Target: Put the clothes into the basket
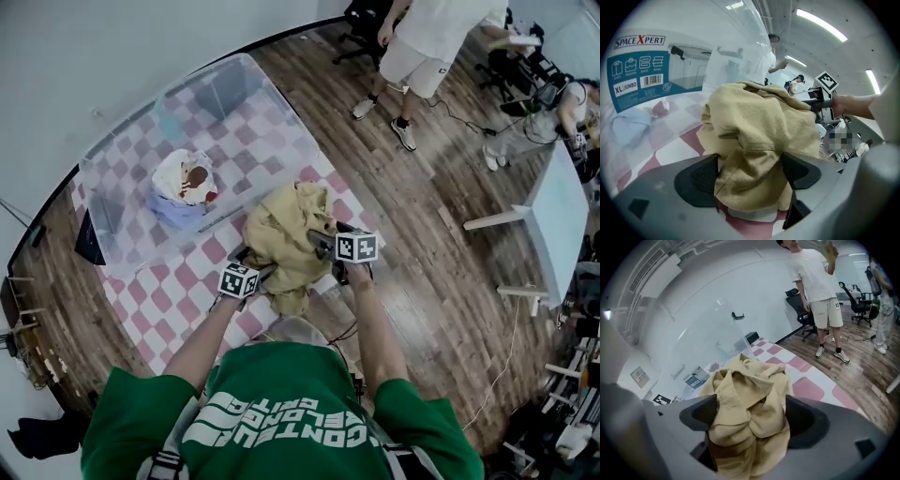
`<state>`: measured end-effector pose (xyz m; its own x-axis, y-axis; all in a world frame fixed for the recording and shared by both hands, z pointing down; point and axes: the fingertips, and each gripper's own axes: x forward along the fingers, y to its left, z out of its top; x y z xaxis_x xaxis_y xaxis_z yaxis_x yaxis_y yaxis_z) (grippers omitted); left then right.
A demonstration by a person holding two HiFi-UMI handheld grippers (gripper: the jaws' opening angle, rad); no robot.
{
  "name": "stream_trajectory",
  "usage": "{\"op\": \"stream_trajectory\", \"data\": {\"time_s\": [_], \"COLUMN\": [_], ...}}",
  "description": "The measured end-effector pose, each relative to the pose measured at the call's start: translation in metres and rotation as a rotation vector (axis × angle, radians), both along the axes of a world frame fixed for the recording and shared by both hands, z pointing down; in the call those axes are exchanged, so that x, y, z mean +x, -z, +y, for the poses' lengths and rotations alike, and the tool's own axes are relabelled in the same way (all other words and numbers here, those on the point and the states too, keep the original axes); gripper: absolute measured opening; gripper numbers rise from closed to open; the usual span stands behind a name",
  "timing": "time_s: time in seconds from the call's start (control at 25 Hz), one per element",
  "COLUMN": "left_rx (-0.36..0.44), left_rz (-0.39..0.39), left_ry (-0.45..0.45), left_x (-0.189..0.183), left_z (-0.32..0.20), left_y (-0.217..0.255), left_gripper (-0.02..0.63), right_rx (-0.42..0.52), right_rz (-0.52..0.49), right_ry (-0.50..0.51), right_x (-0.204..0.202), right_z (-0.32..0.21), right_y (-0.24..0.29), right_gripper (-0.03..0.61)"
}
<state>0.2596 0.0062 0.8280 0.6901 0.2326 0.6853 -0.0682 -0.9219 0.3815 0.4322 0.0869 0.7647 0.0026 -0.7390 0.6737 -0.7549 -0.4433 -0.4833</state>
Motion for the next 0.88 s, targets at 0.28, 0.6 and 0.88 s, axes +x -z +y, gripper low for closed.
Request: {"op": "stream_trajectory", "data": {"time_s": [0.28,0.6,0.88], "left_rx": [-0.002,-0.005,-0.005], "left_rz": [-0.041,-0.068,-0.079], "left_ry": [0.033,0.078,0.066], "left_x": [0.010,0.023,0.033], "left_z": [0.006,0.013,0.014], "left_y": [-0.015,-0.026,-0.029], "left_gripper": [0.408,0.407,0.405], "right_rx": [-0.012,-0.033,-0.039], "right_rz": [-0.121,-0.200,-0.247], "right_ry": [0.094,0.194,0.262], "right_x": [-0.008,-0.013,-0.018], "right_z": [-0.008,-0.017,-0.027], "right_y": [-0.033,-0.059,-0.067], "right_gripper": [0.453,0.460,0.460]}}
